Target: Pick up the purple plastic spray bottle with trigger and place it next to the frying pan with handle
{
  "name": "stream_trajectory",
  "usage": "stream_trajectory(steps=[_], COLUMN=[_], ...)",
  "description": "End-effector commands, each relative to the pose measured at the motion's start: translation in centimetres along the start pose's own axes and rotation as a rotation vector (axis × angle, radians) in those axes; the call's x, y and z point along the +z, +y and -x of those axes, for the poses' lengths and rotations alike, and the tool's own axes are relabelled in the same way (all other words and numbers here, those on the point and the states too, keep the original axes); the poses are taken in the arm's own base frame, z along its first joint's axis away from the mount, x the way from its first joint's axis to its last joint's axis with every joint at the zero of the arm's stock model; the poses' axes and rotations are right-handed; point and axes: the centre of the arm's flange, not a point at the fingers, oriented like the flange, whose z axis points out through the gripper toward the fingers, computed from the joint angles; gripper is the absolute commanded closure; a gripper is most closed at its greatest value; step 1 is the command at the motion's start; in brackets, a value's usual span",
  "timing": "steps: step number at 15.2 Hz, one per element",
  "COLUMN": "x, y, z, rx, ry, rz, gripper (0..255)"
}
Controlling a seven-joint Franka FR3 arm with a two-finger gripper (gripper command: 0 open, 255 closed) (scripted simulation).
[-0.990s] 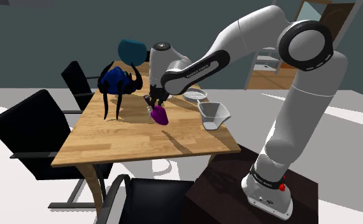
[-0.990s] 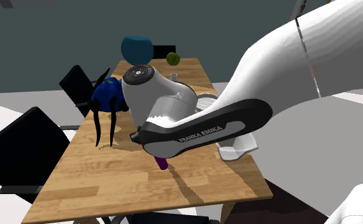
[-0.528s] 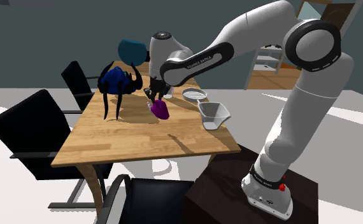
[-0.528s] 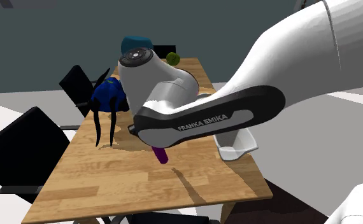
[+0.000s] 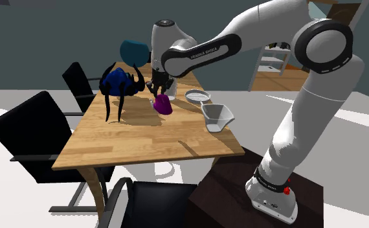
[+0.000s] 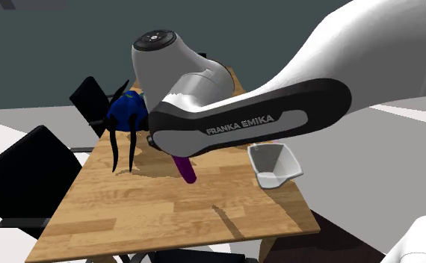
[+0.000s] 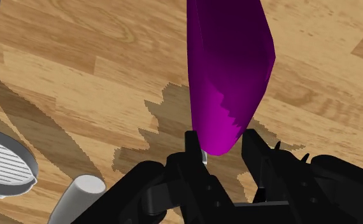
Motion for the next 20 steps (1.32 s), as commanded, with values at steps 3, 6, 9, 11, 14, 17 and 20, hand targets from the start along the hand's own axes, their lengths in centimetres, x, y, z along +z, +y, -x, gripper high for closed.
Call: stream_trajectory(steps=[3, 6, 9, 11, 14, 17, 20], x=[-2.1, -3.6, -5.1, -6.1, -7.6, -9.1, -10.6], y=[0.2, 0.3, 0.5, 0.6, 0.7, 0.8, 0.9], z=[-0.6, -1.1, -1.6, -1.9, -2.4, -2.9, -3.4], rx=[0.000, 0.000, 0.000, 0.000, 0.000, 0.000, 0.000], ry=[0.000, 0.000, 0.000, 0.000, 0.000, 0.000, 0.000], rz=[0.000, 0.000, 0.000, 0.000, 0.000, 0.000, 0.000], gripper=[255, 255, 255, 255, 255, 255, 255])
